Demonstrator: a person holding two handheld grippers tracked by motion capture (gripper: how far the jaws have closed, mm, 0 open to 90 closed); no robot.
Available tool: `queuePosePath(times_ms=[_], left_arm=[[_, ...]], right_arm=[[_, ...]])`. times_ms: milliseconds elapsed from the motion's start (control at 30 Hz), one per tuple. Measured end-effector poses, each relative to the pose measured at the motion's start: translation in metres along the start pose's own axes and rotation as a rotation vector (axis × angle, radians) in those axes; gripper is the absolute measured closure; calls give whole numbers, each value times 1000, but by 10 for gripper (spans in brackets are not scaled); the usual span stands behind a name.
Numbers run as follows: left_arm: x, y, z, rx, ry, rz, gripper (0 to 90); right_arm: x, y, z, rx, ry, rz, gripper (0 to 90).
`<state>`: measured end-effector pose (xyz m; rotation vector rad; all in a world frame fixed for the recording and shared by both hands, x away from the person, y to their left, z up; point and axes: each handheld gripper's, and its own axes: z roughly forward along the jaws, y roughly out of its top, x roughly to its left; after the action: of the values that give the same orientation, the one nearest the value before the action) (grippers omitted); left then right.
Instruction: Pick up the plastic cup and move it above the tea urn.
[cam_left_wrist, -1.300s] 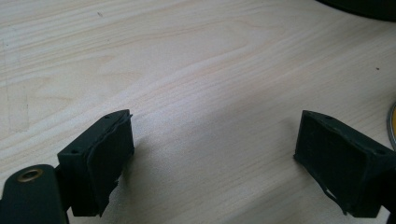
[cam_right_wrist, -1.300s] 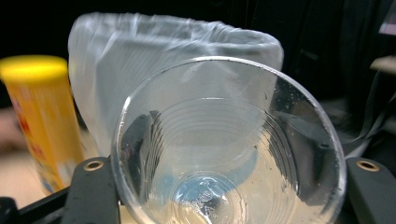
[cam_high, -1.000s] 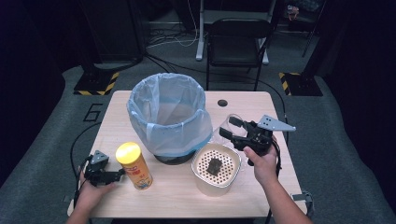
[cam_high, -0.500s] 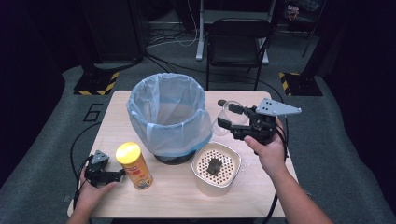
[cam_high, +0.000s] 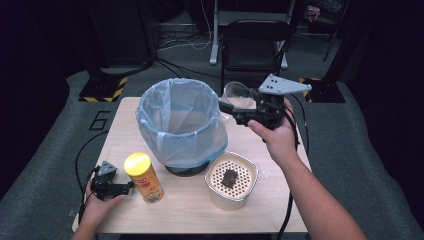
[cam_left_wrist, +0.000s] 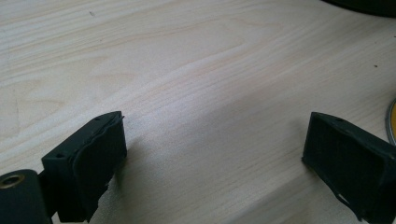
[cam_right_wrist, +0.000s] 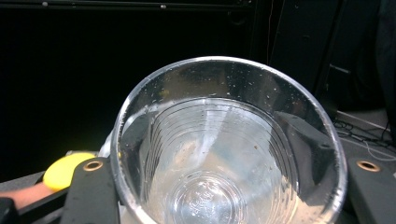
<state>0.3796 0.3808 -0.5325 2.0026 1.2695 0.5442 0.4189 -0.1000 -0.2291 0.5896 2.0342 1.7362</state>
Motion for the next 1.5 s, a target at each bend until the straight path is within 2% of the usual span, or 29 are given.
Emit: queuePosePath(times_ms=[67,133,233,333,367,400,500,533,567,633,700,733,800,867,900,1133,1200,1233,1267,1300,1367,1500], left_arm=[[0,0,0,-1,0,0,58],[0,0,0,-1,0,-1,59],[0,0,0,-1,1,-3,60],[0,0,0,-1,2,-4,60],[0,0,0,-1,2,-4,60],[0,0,0,-1,2,-3,60],[0,0,0,-1,2,-4,60],[0,0,0,-1,2,-4,60],[0,0,0,-1,2,-4,60],[0,0,0,-2,3,-5,60],[0,0,0,0,2,-3,59],[0,0,0,-1,2,-4,59],[0,0,0,0,-1,-4,59],[0,0,0,5,-11,10,36],[1,1,-1,27,-18,13,35],[0,1,-2,31,-19,13,35],[0,1,-2,31,-19,14,34],[0,1,-2,33,-20,4,35],[0,1,-2,31,-19,14,35],[0,1,-2,31,-19,13,35],[0,1,-1,33,-25,9,33],[0,0,-2,30,-27,18,27]], right_arm=[[0,8,12,-1,3,-4,331],[2,13,22,-20,-6,-33,331],[3,18,42,-29,21,-26,330],[4,19,60,-3,31,-19,329],[4,19,60,-3,31,-19,329],[6,18,71,19,14,-30,329],[5,16,81,20,0,-31,328],[2,15,90,15,23,5,329],[2,15,90,15,23,5,329],[0,15,102,32,44,6,330],[0,15,105,36,43,2,330],[0,15,115,59,41,-1,329],[0,14,122,84,29,-1,324],[0,14,128,104,18,-4,312],[0,14,132,115,11,-5,306],[0,12,143,164,-1,-9,293],[-1,11,146,184,1,10,248],[0,10,148,199,2,12,183],[1,10,150,233,-3,7,145],[3,11,151,259,-8,-8,146],[7,14,149,263,2,-29,146],[7,20,145,256,0,-30,146]])
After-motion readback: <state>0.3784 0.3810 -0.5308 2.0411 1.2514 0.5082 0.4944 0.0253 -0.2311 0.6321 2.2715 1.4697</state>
